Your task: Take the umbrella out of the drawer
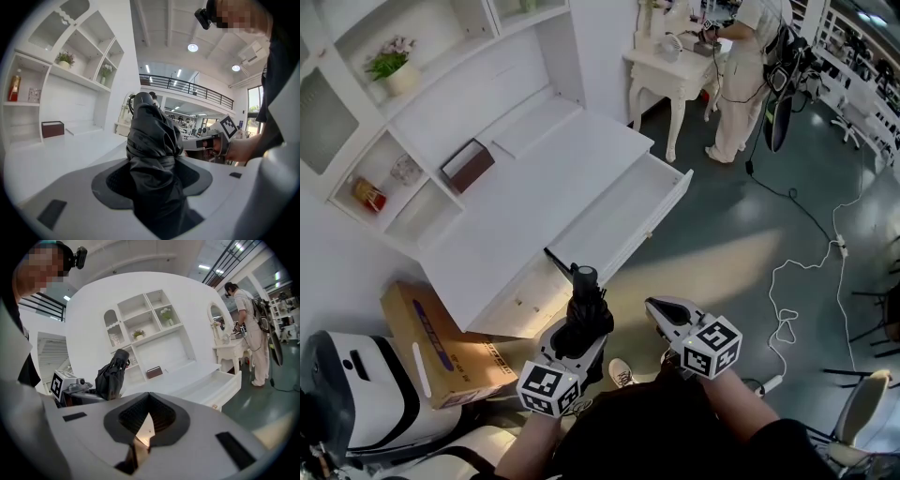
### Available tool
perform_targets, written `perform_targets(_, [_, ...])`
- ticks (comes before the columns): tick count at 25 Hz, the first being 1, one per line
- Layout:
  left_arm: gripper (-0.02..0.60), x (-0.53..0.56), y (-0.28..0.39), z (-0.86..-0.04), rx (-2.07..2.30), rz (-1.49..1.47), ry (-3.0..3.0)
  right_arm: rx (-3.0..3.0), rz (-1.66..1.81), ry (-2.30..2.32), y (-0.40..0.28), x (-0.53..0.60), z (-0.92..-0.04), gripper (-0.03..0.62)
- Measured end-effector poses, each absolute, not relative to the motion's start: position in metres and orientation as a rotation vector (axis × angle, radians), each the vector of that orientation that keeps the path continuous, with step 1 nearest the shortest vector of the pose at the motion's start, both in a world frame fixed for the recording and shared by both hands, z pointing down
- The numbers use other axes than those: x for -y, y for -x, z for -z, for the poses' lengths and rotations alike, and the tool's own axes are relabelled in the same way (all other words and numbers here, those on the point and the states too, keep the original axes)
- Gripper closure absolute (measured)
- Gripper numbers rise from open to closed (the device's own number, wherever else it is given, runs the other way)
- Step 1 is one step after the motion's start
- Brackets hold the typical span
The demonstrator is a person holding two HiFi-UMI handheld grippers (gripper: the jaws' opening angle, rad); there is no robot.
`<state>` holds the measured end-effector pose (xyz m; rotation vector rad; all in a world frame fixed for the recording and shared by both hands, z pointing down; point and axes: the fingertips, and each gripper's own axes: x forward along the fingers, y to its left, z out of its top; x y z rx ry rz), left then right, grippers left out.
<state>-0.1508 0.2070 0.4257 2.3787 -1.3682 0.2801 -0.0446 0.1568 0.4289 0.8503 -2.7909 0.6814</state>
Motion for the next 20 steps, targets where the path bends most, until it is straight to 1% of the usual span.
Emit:
perform_targets(12, [0.321,-0.195,0.14,-0.423,1.341,-0.254,-2.39,2.785,-0.675,-0.831,0.041,-0.153,-0.43,0.592])
perform_targets(20, [0.321,-0.182,0.144,-0.427,1.331,-0.25,-2.379,2.775,-0.682,-0.83,0.046,-0.145,-0.432,0.592])
